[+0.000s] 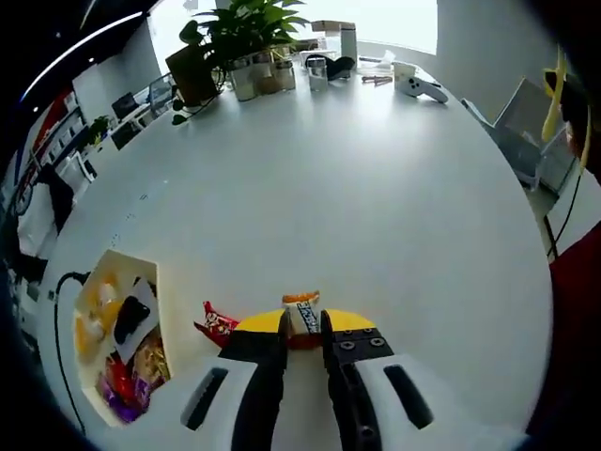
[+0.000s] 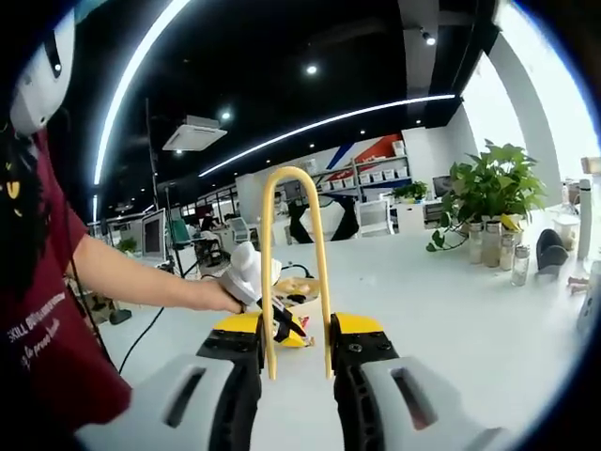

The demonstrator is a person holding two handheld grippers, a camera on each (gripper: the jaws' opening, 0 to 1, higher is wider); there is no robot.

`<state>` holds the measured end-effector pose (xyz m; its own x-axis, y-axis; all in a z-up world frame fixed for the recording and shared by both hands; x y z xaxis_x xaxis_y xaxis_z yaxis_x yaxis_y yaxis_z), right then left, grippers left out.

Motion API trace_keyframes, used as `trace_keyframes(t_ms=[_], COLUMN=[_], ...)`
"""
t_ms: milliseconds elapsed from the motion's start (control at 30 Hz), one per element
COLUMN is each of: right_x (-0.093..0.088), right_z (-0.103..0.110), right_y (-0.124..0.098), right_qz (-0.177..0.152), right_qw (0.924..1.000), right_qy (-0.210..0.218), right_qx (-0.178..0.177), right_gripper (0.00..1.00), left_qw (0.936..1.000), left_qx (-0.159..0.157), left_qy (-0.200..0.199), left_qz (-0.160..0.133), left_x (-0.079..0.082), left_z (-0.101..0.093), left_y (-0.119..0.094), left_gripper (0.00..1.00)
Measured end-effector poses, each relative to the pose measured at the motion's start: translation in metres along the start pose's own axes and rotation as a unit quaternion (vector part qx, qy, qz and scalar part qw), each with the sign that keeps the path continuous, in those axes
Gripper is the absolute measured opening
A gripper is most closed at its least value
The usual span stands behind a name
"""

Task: Place the target food into the container with the food tongs after gripping and lifting it, then release it inside without dropping or visibly crushing the food.

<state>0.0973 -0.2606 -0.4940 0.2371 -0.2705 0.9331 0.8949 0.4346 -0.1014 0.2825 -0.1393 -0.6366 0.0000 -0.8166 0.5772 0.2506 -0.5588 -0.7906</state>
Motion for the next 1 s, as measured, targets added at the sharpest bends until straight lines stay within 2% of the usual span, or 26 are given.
trace_keyframes(t_ms=[33,100,133,400,600,700,800,833,867,900,933,967,1000], right_x=[0.000,-0.001,-0.001,-0.005,-0.004,-0.005,-0.005,-0.005,-0.005,-0.005,-0.005,-0.005,-0.005], right_z=[0.000,0.000,0.001,0.002,0.004,0.006,0.008,0.009,0.010,0.010,0.011,0.011,0.012], right_y=[0.000,0.000,-0.001,-0.005,-0.005,-0.002,0.000,0.001,0.001,0.002,0.003,0.004,0.004], right_qz=[0.002,0.003,0.003,0.005,0.002,0.003,0.004,0.004,0.004,0.006,0.006,0.006,0.006], right_qw=[1.0000,1.0000,1.0000,1.0000,1.0000,0.9999,0.9998,0.9998,0.9997,0.9996,0.9996,0.9996,0.9995], right_qy=[-0.003,-0.004,-0.004,0.004,0.009,0.008,0.009,0.008,0.008,0.008,0.008,0.009,0.010], right_qx=[-0.002,-0.001,-0.001,0.000,0.003,0.009,0.016,0.020,0.021,0.025,0.026,0.028,0.029], right_gripper=[0.25,0.25,0.25,0.25,0.25,0.25,0.25,0.25,0.25,0.25,0.25,0.25,0.25], left_qw=[0.9998,0.9994,0.9997,0.9992,0.9982,0.9956,0.9867,0.9790,0.9658,0.9584,0.9527,0.9467,0.9461], left_qx=[-0.003,-0.017,-0.017,-0.015,-0.020,-0.037,-0.065,-0.081,-0.089,-0.096,-0.111,-0.132,-0.137], left_qy=[0.015,0.020,0.018,0.034,0.054,0.085,0.147,0.186,0.243,0.268,0.281,0.293,0.293], left_qz=[0.011,0.021,0.007,0.015,0.014,0.018,0.022,0.014,0.008,0.022,0.028,0.021,0.020], left_x=[-0.004,-0.009,-0.007,-0.008,-0.003,-0.002,-0.004,-0.002,0.000,-0.003,-0.005,-0.004,-0.004], left_z=[-0.001,-0.006,-0.004,-0.007,-0.013,-0.018,-0.028,-0.035,-0.042,-0.048,-0.054,-0.065,-0.068], left_y=[0.001,0.001,0.002,0.001,-0.014,-0.025,-0.034,-0.037,-0.042,-0.045,-0.047,-0.050,-0.051], left_gripper=[0.15,0.14,0.14,0.13,0.13,0.13,0.13,0.13,0.13,0.13,0.13,0.13,0.13])
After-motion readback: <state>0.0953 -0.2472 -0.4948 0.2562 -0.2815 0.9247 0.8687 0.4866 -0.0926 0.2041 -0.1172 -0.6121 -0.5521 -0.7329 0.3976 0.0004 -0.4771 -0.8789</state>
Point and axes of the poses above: the point that each gripper's makers call its tool centre point, and the gripper's own axes: y roughly forward along the fingers, z roughly to its left, x roughly out of its top, the point moved 4 cm from there along -y, roughly backward along the fingers, and after that the axes turned 11 degrees about y, right-handed, at the moved point
